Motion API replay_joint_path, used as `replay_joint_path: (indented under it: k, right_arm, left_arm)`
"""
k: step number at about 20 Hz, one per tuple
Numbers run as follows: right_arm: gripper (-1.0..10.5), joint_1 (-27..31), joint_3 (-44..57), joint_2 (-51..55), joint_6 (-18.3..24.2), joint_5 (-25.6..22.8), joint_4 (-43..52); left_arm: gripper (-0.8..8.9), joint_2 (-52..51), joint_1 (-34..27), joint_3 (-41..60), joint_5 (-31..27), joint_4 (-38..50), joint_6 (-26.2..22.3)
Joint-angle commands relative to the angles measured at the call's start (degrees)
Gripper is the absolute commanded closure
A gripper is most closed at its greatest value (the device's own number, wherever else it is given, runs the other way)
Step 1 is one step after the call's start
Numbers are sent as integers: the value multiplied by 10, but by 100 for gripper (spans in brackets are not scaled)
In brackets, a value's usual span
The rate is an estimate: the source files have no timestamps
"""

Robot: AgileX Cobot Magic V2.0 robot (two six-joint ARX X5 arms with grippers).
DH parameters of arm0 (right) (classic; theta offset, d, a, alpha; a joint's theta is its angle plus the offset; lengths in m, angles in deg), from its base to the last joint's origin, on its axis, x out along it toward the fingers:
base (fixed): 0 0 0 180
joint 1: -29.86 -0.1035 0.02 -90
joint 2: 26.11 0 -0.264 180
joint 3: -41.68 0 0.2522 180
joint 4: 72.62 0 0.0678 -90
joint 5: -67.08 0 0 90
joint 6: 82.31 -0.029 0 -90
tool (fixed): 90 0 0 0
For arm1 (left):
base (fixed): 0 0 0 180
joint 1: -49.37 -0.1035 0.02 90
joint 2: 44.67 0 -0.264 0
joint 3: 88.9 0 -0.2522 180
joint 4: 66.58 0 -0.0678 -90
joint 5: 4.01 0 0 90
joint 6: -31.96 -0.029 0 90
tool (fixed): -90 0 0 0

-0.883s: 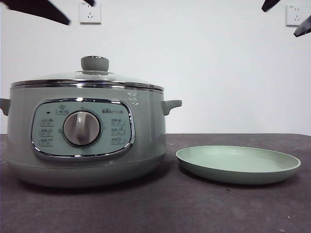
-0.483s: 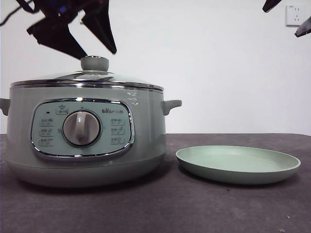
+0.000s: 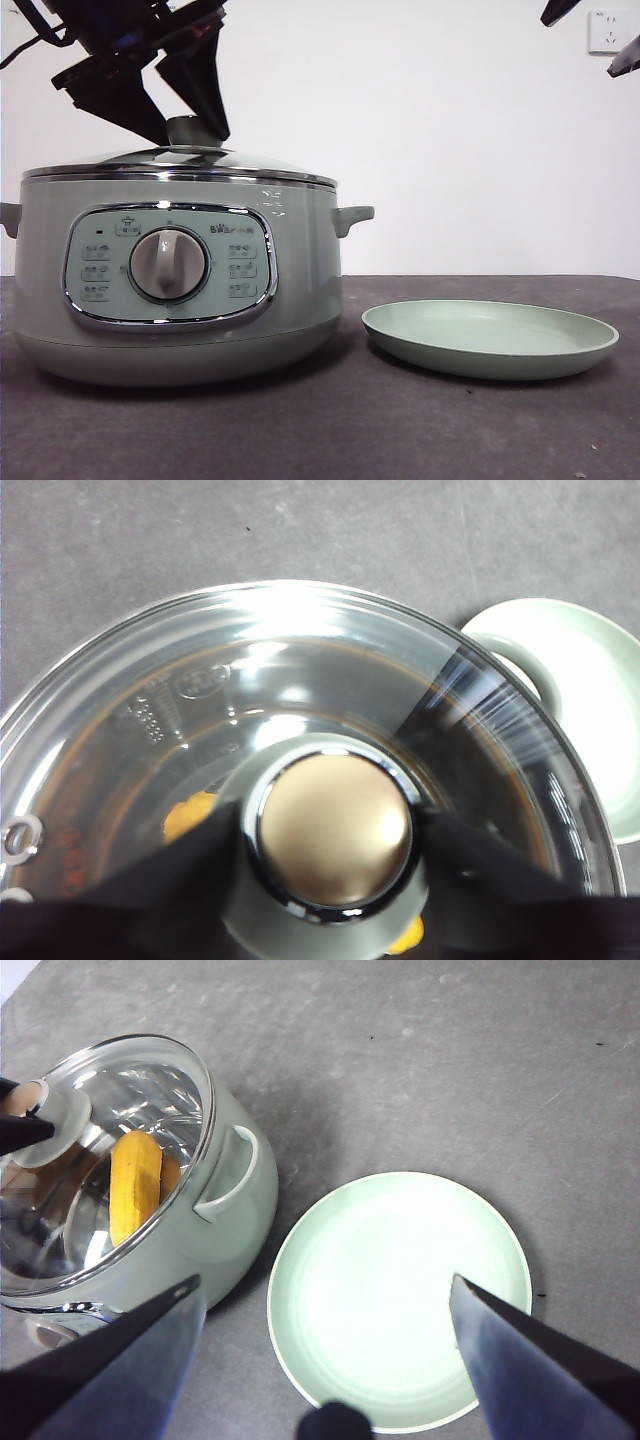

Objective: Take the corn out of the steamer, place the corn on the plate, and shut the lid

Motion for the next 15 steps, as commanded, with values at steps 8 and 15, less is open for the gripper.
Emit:
replay_joint_path:
  k: [8, 15]
  right_arm:
    - [539, -61, -5, -17, -36, 1, 57]
    - [541, -228, -103, -169, -45, -21, 67]
  left_arm:
    - [822, -38, 1, -10, -42, 16, -23]
    - [822, -179, 1, -23, -195, 0, -25]
